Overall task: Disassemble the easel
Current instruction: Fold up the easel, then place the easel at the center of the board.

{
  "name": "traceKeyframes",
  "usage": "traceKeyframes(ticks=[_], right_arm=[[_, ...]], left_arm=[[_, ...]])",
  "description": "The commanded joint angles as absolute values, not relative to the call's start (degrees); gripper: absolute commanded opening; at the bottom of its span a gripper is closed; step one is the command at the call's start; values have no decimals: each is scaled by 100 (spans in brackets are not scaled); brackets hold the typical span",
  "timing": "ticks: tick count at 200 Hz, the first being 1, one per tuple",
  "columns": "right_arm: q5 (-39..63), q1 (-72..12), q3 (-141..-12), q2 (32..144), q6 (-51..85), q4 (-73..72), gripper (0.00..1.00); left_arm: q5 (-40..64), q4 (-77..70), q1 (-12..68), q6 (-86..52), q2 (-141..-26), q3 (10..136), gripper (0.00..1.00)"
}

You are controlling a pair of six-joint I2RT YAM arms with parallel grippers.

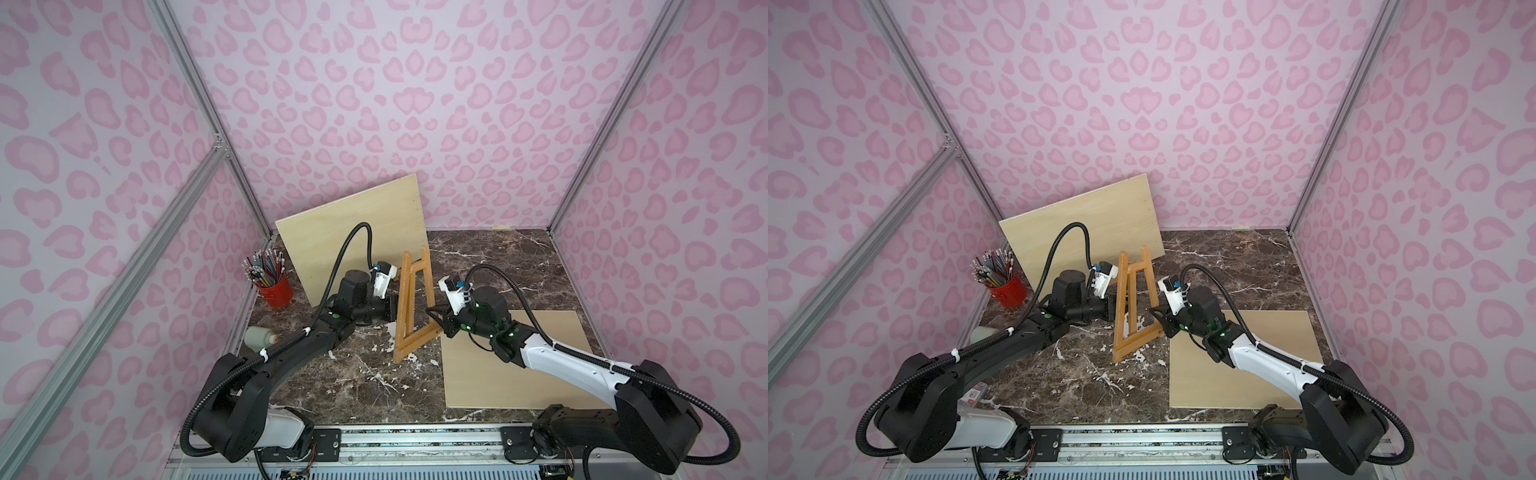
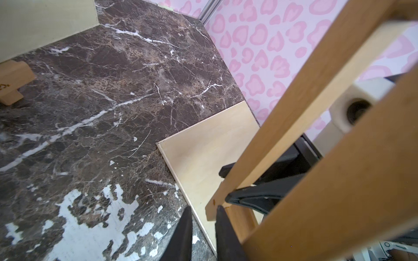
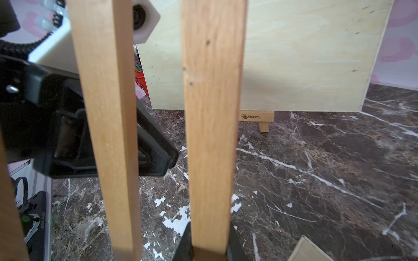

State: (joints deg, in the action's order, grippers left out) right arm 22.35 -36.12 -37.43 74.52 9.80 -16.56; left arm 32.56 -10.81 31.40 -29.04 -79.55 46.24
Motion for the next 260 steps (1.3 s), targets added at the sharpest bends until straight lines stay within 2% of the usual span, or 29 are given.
traceKeyframes(ticks=[1, 35, 61, 77, 91, 99, 115, 134, 202, 260], right_arm=[[2119, -3654, -3700, 7471, 1235, -2254, 0], [2003, -3747, -3536, 7303, 1506, -1895, 0], [1816, -4069, -3200, 7155, 1966, -1680, 0], [1624, -4350, -3097, 7182, 2285, -1575, 0], [1447, -4607, -3114, 7344, 2632, -1453, 0], [1287, -4759, -3200, 7497, 2827, -1299, 0], [1057, -5019, -3389, 7873, 3169, -1061, 0], [828, -5315, -3708, 8400, 3560, -784, 0], [336, -6194, -5069, 9949, 4149, 150, 0], [382, -6434, -5713, 10550, 4131, 554, 0]], left_arm=[[3370, -1447, 3175, -3039, -7946, 4564, 22], [2595, -222, 3039, -2398, -7583, 4491, 22], [2191, 417, 2348, -2192, -7111, 4167, 23], [1932, 811, 1963, -1957, -6826, 4117, 27], [1739, 1145, 1747, -1736, -6646, 4189, 34], [1642, 1298, 1649, -1650, -6574, 4254, 45], [1440, 1443, 1519, -1626, -6437, 4323, 59], [1165, 1538, 1450, -1653, -6289, 4361, 67], [911, 1786, 1403, -1686, -5934, 4290, 70], [996, 1790, 1390, -1826, -5836, 4256, 71]])
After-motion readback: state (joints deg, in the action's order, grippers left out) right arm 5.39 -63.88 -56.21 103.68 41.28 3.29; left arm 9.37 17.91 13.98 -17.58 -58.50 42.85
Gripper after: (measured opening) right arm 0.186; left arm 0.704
